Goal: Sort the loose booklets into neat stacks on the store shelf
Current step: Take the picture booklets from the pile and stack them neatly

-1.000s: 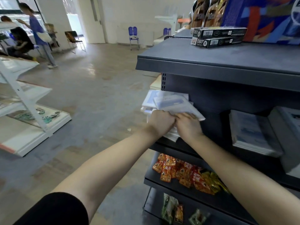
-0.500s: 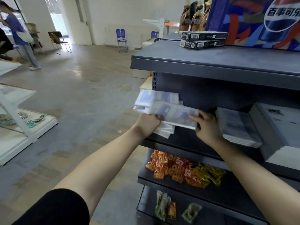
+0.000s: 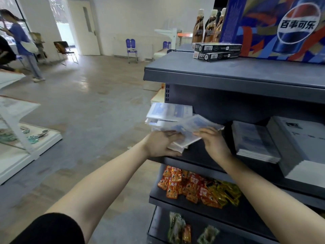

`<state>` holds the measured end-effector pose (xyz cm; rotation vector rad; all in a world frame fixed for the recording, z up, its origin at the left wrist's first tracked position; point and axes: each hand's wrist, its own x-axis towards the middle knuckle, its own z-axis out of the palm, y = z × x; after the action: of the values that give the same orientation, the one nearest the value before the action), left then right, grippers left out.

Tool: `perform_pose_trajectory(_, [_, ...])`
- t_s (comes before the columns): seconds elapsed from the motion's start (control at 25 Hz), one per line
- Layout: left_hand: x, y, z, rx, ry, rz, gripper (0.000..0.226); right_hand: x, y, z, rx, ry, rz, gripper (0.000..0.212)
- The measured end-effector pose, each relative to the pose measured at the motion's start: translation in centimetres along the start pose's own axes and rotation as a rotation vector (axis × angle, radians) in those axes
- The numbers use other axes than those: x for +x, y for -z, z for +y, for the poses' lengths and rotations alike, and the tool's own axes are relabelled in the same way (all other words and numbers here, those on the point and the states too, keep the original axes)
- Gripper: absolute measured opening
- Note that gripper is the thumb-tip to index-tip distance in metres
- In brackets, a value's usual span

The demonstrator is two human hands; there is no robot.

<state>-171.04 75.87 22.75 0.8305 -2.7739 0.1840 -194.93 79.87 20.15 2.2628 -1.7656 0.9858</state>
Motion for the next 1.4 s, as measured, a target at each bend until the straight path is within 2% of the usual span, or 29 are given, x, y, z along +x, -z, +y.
perform_pose_trajectory(0.08, [-0.3,-0.1,-1.2,0.025,0.085,-0.193,0.067,0.2,1.1,0.4,0.11,-0.031,-0.031,0.04])
perform_pose_trajectory(0.16, [0.0,-0.6,-1.2,0.037,0.157,-0.273,0.069,0.0,1.2,0.6,0.155,-0.039,-0.078,0.039])
perform_pose_trajectory(0.24, [0.2,-1.3,-0.1,-0.012,0.249,-0.269,0.067,-0.8,0.4,0.3,0.123,-0.094,-0.152,0.047])
perform_pose_trajectory(0.36, [0.6,-1.3,1.9,0.098,0.274,-0.226,0.06,-1.4,0.0,-0.5,0.078,-0.159,-0.251,0.051])
perform_pose_trajectory(0.6, [1.5,-1.9,3.4,0.271,0.225,-0.188,0.053,-2.5,1.8,-1.6,0.183,0.02,-0.42,0.045])
perform_pose_trajectory(0.72, [2.1,-2.2,4.5,0.201,0.286,-0.173,0.057,-3.4,1.2,-1.9,0.054,-0.014,-0.468,0.059])
perform_pose_trajectory(0.8, [2.5,-2.3,5.1,0.069,0.3,-0.126,0.061,-3.4,1.0,-1.4,-0.015,-0.041,-0.402,0.061])
perform_pose_trajectory(1.0, [4.9,-2.0,6.3,-0.1,0.196,0.062,0.06,-4.1,3.4,0.4,-0.069,-0.079,-0.19,0.055])
perform_pose_trajectory(1.12, [8.4,-2.4,8.1,-0.154,0.1,0.155,0.064,-4.1,6.2,2.7,-0.17,-0.16,-0.16,0.065])
perform_pose_trajectory(1.28, [13.0,-4.0,12.0,-0.208,0.033,0.094,0.062,-5.1,10.0,7.6,-0.279,-0.15,-0.2,0.066])
perform_pose_trajectory(1.4, [15.8,-6.0,14.5,-0.123,-0.136,-0.01,0.056,-6.8,12.1,11.0,-0.368,-0.219,-0.277,0.067])
